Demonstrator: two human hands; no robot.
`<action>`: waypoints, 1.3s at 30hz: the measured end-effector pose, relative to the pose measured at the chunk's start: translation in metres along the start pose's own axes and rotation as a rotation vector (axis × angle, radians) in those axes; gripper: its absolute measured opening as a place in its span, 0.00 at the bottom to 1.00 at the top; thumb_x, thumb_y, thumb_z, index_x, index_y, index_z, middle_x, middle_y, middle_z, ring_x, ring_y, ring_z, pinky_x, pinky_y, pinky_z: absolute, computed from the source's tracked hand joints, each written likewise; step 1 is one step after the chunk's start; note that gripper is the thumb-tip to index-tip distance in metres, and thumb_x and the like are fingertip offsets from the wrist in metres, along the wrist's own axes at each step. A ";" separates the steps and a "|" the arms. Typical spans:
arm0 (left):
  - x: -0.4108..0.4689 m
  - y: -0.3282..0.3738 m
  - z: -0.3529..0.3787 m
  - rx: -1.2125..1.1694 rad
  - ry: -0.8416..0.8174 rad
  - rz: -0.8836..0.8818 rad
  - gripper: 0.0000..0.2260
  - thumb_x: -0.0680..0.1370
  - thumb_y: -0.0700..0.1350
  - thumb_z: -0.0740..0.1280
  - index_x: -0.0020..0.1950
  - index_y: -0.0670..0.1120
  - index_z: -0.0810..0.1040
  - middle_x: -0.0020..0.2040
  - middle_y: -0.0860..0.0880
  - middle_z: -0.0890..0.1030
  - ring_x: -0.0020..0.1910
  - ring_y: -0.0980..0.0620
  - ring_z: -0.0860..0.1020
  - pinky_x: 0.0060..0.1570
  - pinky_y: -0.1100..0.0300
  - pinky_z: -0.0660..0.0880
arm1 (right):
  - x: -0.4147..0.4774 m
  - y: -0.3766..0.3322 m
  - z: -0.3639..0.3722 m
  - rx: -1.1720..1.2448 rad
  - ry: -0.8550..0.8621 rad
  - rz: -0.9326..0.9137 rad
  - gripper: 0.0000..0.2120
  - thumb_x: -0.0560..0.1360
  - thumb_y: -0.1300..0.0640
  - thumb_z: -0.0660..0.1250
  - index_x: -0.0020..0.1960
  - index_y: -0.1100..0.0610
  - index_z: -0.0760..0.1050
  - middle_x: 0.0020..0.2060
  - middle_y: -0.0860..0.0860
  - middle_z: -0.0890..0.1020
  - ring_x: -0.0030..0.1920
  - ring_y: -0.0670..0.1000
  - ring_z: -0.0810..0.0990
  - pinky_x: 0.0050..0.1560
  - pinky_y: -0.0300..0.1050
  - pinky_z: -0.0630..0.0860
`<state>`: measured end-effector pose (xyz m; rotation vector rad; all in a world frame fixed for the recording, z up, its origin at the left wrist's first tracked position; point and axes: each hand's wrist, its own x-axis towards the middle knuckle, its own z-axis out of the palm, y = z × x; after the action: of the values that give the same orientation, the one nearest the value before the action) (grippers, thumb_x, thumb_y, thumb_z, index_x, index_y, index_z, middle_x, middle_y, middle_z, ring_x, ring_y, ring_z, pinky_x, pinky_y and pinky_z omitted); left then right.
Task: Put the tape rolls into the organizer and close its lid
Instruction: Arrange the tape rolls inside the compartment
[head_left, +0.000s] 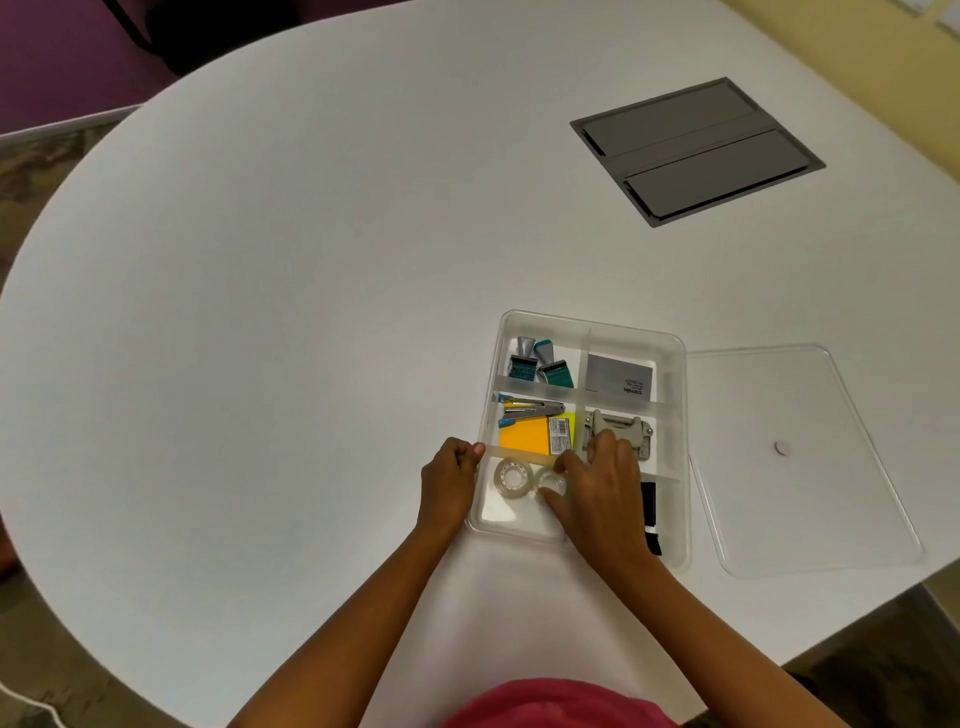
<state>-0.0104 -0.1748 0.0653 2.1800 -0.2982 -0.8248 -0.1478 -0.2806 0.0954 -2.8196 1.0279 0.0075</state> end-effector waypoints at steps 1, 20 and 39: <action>0.000 0.000 0.000 -0.004 0.000 0.001 0.14 0.80 0.48 0.59 0.55 0.37 0.74 0.54 0.40 0.80 0.45 0.51 0.74 0.47 0.61 0.69 | -0.002 0.001 0.000 -0.018 -0.020 0.031 0.20 0.57 0.48 0.82 0.41 0.58 0.81 0.44 0.60 0.79 0.45 0.60 0.76 0.40 0.51 0.76; -0.001 0.001 0.001 -0.032 0.004 -0.012 0.14 0.80 0.48 0.59 0.55 0.37 0.74 0.53 0.40 0.80 0.45 0.51 0.74 0.47 0.61 0.70 | -0.004 -0.014 0.007 -0.077 -0.114 0.031 0.11 0.57 0.60 0.82 0.35 0.61 0.82 0.52 0.63 0.82 0.53 0.63 0.79 0.47 0.53 0.79; 0.000 0.000 0.002 -0.024 0.011 -0.033 0.14 0.80 0.49 0.58 0.54 0.39 0.75 0.48 0.46 0.78 0.44 0.51 0.74 0.46 0.61 0.69 | 0.018 -0.037 0.019 -0.068 -0.070 -0.206 0.14 0.55 0.56 0.80 0.37 0.58 0.81 0.40 0.56 0.77 0.40 0.57 0.75 0.37 0.48 0.72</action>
<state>-0.0117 -0.1756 0.0647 2.1722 -0.2459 -0.8302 -0.1097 -0.2616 0.0806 -2.9489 0.7330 0.1202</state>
